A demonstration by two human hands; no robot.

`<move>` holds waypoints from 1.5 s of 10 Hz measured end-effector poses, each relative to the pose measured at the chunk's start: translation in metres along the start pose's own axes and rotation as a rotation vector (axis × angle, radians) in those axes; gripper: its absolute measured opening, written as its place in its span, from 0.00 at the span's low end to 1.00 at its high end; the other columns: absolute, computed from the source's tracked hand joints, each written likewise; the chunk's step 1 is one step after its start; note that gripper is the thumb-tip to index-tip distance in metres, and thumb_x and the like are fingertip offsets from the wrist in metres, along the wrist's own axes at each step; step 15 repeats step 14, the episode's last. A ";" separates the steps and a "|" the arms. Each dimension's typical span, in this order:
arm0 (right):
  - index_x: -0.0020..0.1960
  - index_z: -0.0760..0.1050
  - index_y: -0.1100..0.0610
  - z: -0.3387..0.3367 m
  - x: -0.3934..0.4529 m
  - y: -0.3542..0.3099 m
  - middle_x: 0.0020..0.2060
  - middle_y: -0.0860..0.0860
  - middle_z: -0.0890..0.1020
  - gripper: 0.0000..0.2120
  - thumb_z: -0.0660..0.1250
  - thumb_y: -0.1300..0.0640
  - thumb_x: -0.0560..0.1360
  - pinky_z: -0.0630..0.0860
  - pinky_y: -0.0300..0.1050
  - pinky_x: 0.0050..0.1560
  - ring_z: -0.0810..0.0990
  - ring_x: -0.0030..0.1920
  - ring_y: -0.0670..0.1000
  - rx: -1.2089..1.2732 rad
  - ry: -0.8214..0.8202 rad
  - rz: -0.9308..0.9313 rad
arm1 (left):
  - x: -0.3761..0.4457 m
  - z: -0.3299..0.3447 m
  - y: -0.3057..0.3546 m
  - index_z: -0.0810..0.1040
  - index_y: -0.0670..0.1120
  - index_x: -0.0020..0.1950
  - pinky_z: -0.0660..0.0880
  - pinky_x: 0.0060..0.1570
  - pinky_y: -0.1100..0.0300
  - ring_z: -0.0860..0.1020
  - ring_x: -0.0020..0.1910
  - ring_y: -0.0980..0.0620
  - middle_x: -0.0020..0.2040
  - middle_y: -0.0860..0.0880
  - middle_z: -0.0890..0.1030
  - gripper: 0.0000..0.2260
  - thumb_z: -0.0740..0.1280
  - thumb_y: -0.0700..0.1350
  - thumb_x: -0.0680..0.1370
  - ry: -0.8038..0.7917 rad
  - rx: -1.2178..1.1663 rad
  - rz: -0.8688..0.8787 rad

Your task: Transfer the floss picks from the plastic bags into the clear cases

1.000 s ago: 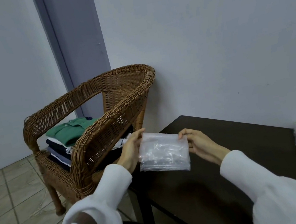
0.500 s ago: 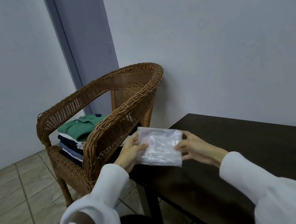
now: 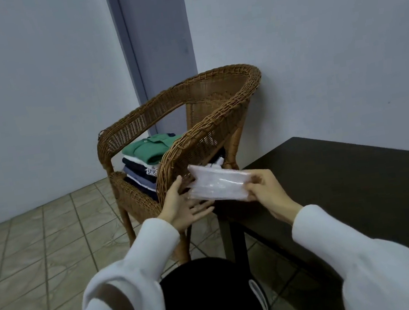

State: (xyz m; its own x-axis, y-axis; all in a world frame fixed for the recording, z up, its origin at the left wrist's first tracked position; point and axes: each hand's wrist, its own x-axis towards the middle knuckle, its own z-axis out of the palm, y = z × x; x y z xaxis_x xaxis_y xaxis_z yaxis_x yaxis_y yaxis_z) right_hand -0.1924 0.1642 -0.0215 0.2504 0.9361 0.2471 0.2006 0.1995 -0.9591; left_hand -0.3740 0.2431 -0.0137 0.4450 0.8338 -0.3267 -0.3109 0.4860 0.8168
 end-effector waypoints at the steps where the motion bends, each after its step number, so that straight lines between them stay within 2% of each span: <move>1: 0.61 0.76 0.59 0.014 -0.013 0.005 0.54 0.51 0.79 0.16 0.58 0.68 0.77 0.76 0.35 0.53 0.78 0.56 0.48 -0.119 -0.038 -0.131 | -0.001 -0.005 -0.008 0.70 0.42 0.64 0.76 0.48 0.50 0.77 0.56 0.42 0.63 0.40 0.75 0.25 0.61 0.60 0.77 -0.054 0.057 -0.021; 2: 0.61 0.76 0.59 0.034 -0.022 0.014 0.60 0.51 0.76 0.17 0.58 0.69 0.77 0.67 0.23 0.55 0.73 0.61 0.45 -0.299 -0.135 -0.244 | -0.004 -0.005 -0.010 0.66 0.43 0.70 0.76 0.44 0.55 0.76 0.51 0.46 0.64 0.40 0.73 0.20 0.63 0.44 0.79 0.064 0.212 0.026; 3: 0.67 0.72 0.54 0.048 -0.026 0.021 0.66 0.49 0.70 0.21 0.59 0.67 0.76 0.66 0.33 0.63 0.68 0.66 0.46 -0.426 -0.347 -0.244 | -0.005 -0.021 -0.010 0.63 0.41 0.71 0.73 0.46 0.52 0.74 0.54 0.43 0.63 0.39 0.71 0.21 0.60 0.36 0.78 0.209 0.249 0.052; 4: 0.76 0.53 0.51 0.061 -0.029 0.028 0.74 0.50 0.59 0.33 0.64 0.58 0.75 0.58 0.52 0.72 0.58 0.73 0.51 -0.636 -0.488 -0.213 | -0.008 -0.047 -0.012 0.60 0.40 0.72 0.73 0.54 0.46 0.72 0.61 0.38 0.63 0.39 0.70 0.25 0.60 0.35 0.76 0.385 0.273 0.087; 5: 0.76 0.38 0.58 0.070 -0.034 0.035 0.76 0.55 0.47 0.40 0.62 0.51 0.77 0.45 0.59 0.73 0.46 0.76 0.55 -1.150 -0.407 -0.097 | -0.007 -0.071 -0.021 0.59 0.39 0.73 0.73 0.49 0.48 0.72 0.61 0.37 0.66 0.37 0.69 0.28 0.62 0.34 0.74 0.514 0.399 0.133; 6: 0.75 0.38 0.64 0.075 -0.044 0.041 0.76 0.59 0.44 0.37 0.59 0.51 0.78 0.42 0.60 0.72 0.42 0.76 0.57 -1.406 -0.333 -0.034 | -0.011 -0.082 -0.038 0.64 0.36 0.69 0.72 0.46 0.53 0.73 0.57 0.39 0.61 0.38 0.72 0.23 0.61 0.33 0.74 0.498 0.571 0.080; 7: 0.75 0.39 0.65 0.077 -0.047 0.045 0.76 0.59 0.44 0.37 0.58 0.52 0.78 0.44 0.58 0.73 0.43 0.76 0.56 -1.499 -0.301 -0.064 | -0.009 -0.088 -0.061 0.64 0.38 0.69 0.74 0.53 0.51 0.72 0.58 0.40 0.59 0.41 0.71 0.23 0.63 0.34 0.74 0.451 0.707 -0.013; 8: 0.75 0.39 0.66 0.077 -0.046 0.047 0.75 0.60 0.45 0.37 0.59 0.54 0.78 0.44 0.55 0.73 0.44 0.76 0.57 -1.544 -0.281 -0.100 | -0.006 -0.091 -0.088 0.66 0.38 0.67 0.73 0.52 0.55 0.73 0.61 0.40 0.59 0.40 0.72 0.22 0.65 0.36 0.74 0.403 0.813 -0.051; 9: 0.74 0.39 0.68 0.078 -0.047 0.048 0.75 0.63 0.46 0.37 0.59 0.55 0.77 0.42 0.55 0.73 0.45 0.75 0.59 -1.583 -0.243 -0.110 | -0.001 -0.094 -0.113 0.66 0.37 0.69 0.72 0.50 0.57 0.73 0.61 0.40 0.64 0.39 0.73 0.24 0.67 0.37 0.73 0.381 0.924 -0.072; 10: 0.73 0.40 0.69 0.078 -0.051 0.051 0.74 0.65 0.47 0.38 0.60 0.55 0.77 0.43 0.54 0.73 0.47 0.75 0.60 -1.650 -0.222 -0.128 | -0.006 -0.095 -0.136 0.60 0.37 0.72 0.71 0.58 0.53 0.70 0.65 0.40 0.68 0.41 0.69 0.32 0.71 0.40 0.73 0.319 1.059 -0.172; 11: 0.74 0.40 0.69 0.076 -0.057 0.056 0.74 0.65 0.48 0.37 0.60 0.55 0.78 0.44 0.53 0.74 0.48 0.75 0.61 -1.662 -0.196 -0.169 | -0.008 -0.102 -0.160 0.54 0.38 0.75 0.70 0.62 0.53 0.66 0.69 0.41 0.71 0.42 0.65 0.41 0.75 0.42 0.70 0.251 1.046 -0.237; 12: 0.73 0.40 0.69 0.076 -0.057 0.061 0.74 0.65 0.48 0.36 0.58 0.54 0.78 0.45 0.52 0.74 0.49 0.75 0.61 -1.658 -0.167 -0.201 | -0.008 -0.101 -0.168 0.55 0.39 0.75 0.68 0.60 0.56 0.67 0.69 0.42 0.71 0.42 0.67 0.40 0.74 0.43 0.71 0.272 1.018 -0.269; 14: 0.74 0.40 0.68 0.074 -0.058 0.064 0.74 0.64 0.48 0.37 0.59 0.53 0.78 0.46 0.51 0.74 0.49 0.75 0.60 -1.653 -0.142 -0.251 | -0.002 -0.091 -0.162 0.59 0.38 0.74 0.69 0.56 0.58 0.70 0.66 0.41 0.68 0.40 0.69 0.31 0.69 0.44 0.75 0.273 1.069 -0.274; 15: 0.74 0.40 0.68 0.074 -0.058 0.064 0.74 0.64 0.48 0.37 0.59 0.53 0.78 0.46 0.51 0.74 0.49 0.75 0.60 -1.653 -0.142 -0.251 | -0.002 -0.091 -0.162 0.59 0.38 0.74 0.69 0.56 0.58 0.70 0.66 0.41 0.68 0.40 0.69 0.31 0.69 0.44 0.75 0.273 1.069 -0.274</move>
